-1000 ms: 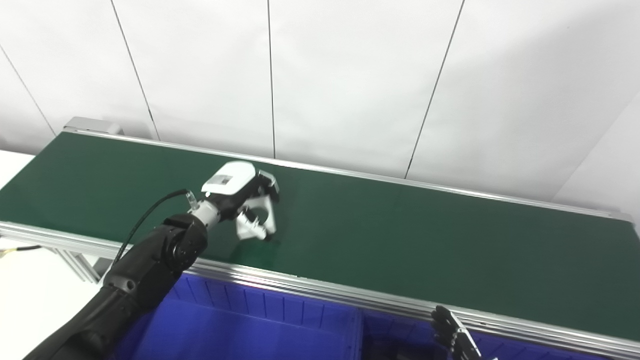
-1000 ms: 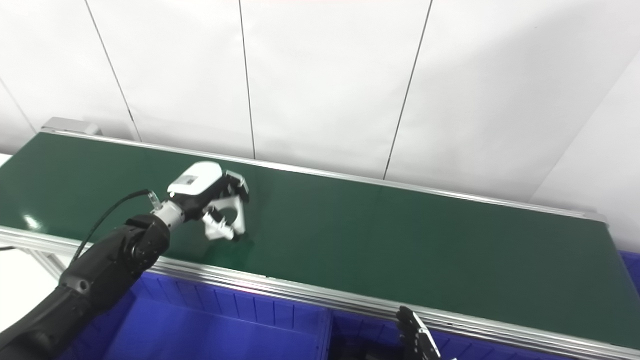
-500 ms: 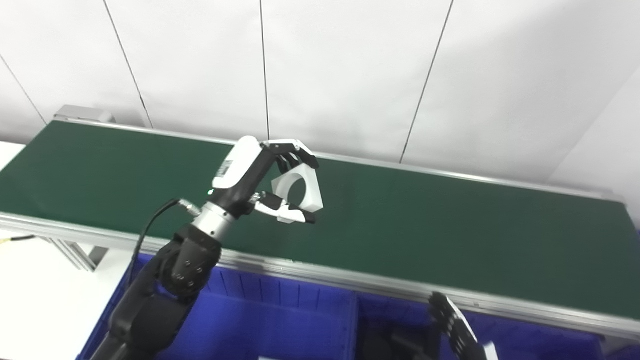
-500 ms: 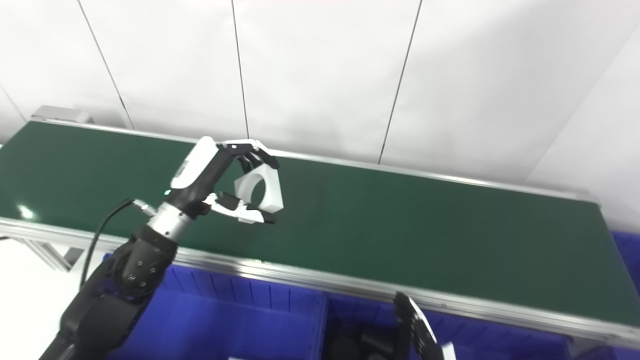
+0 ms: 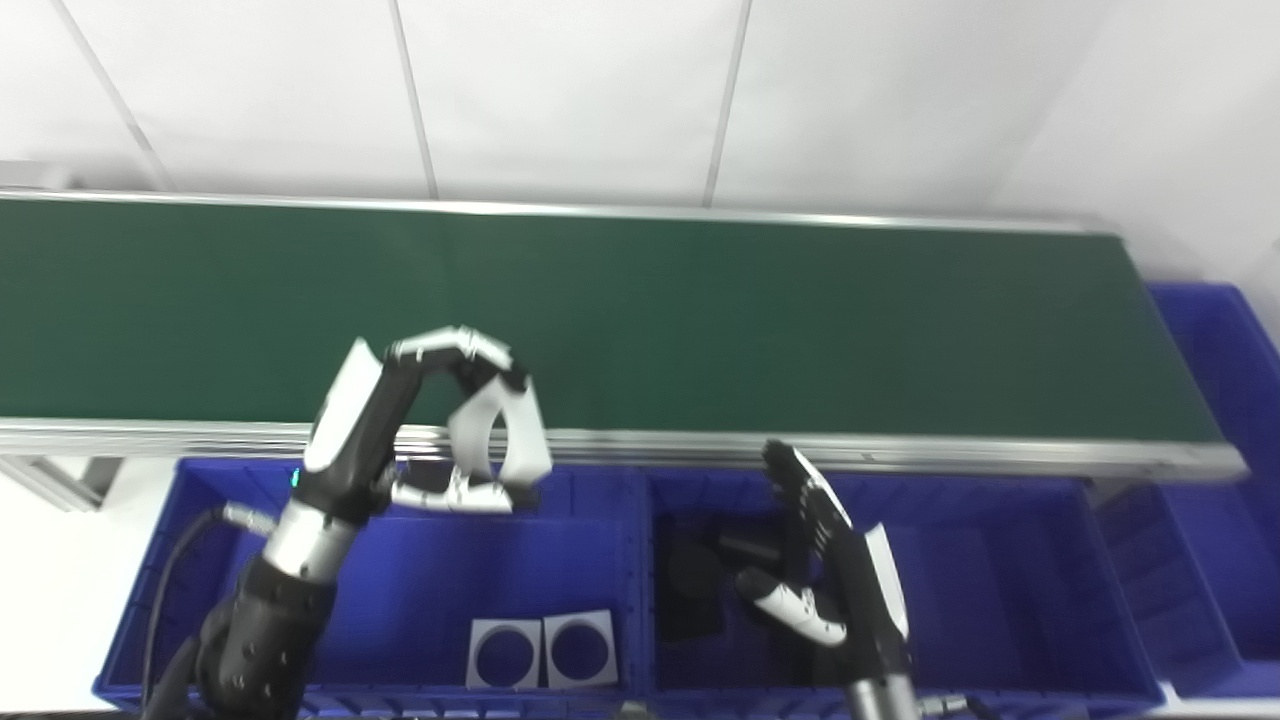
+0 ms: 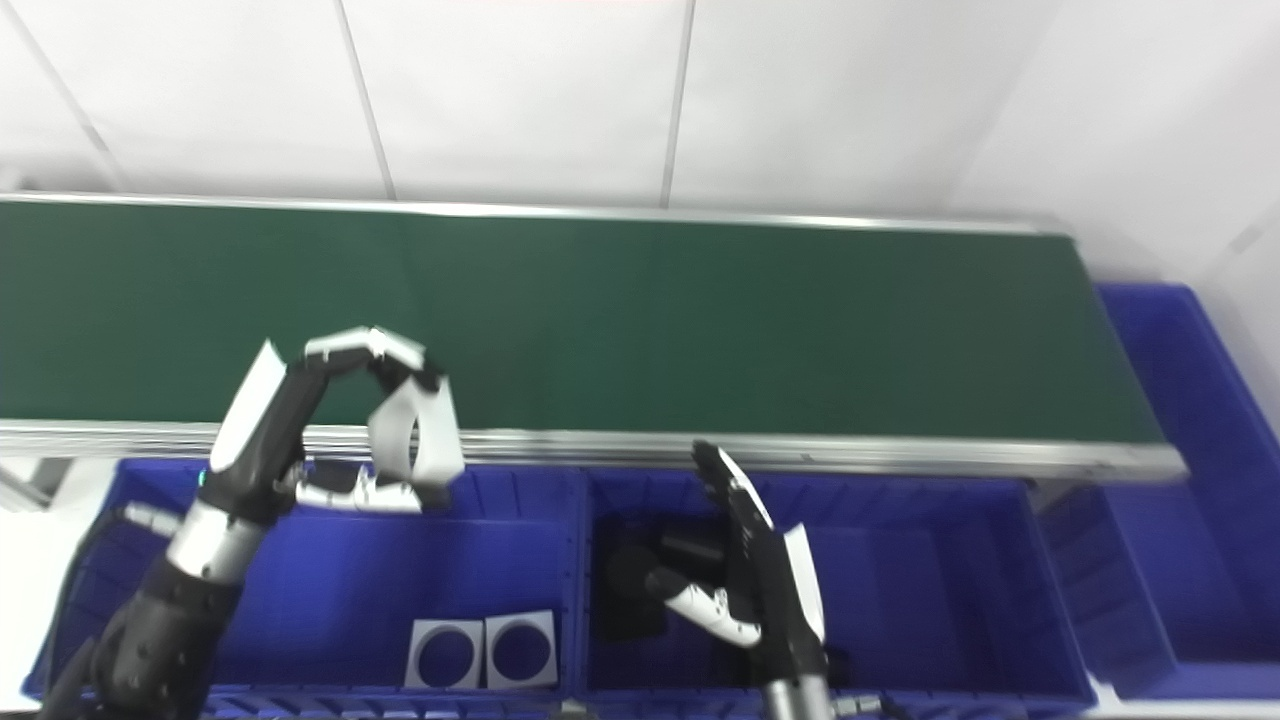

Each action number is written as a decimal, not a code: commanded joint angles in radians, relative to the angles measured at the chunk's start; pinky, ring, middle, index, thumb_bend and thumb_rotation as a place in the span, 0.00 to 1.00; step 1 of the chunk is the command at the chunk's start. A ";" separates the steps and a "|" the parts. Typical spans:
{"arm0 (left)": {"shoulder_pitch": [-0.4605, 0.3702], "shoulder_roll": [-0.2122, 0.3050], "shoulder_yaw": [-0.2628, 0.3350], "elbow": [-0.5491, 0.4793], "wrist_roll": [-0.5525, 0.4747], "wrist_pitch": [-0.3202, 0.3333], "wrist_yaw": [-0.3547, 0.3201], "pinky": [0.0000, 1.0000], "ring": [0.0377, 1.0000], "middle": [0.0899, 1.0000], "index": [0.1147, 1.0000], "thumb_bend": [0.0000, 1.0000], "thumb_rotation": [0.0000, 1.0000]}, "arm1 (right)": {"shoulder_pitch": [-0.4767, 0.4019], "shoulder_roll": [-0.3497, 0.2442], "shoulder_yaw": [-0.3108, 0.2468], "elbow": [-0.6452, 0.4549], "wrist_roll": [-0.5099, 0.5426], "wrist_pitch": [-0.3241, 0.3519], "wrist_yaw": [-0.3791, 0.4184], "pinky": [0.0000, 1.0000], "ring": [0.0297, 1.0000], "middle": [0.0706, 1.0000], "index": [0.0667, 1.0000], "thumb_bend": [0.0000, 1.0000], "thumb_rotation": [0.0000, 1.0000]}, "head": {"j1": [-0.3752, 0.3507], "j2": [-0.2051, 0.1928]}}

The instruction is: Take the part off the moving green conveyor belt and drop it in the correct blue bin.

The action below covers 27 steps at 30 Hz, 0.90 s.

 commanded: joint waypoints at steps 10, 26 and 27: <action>0.024 0.028 -0.114 0.194 0.052 -0.019 0.020 0.26 0.37 0.45 0.44 0.50 0.00 | 0.013 0.024 -0.029 -0.058 -0.016 -0.018 0.040 0.83 0.87 0.86 0.87 0.93 0.66 | -0.003 0.017; 0.001 -0.001 -0.134 0.159 0.341 0.376 -0.176 0.60 0.70 0.84 0.87 0.71 0.20 | 0.022 0.049 -0.048 -0.067 -0.041 -0.019 0.048 0.81 0.85 0.86 0.86 0.91 0.66 | 0.012 0.024; 0.003 -0.002 -0.130 0.147 0.334 0.398 -0.191 0.64 0.74 0.87 0.90 0.73 0.24 | 0.022 0.050 -0.048 -0.066 -0.043 -0.021 0.049 0.81 0.85 0.86 0.86 0.91 0.67 | 0.012 0.025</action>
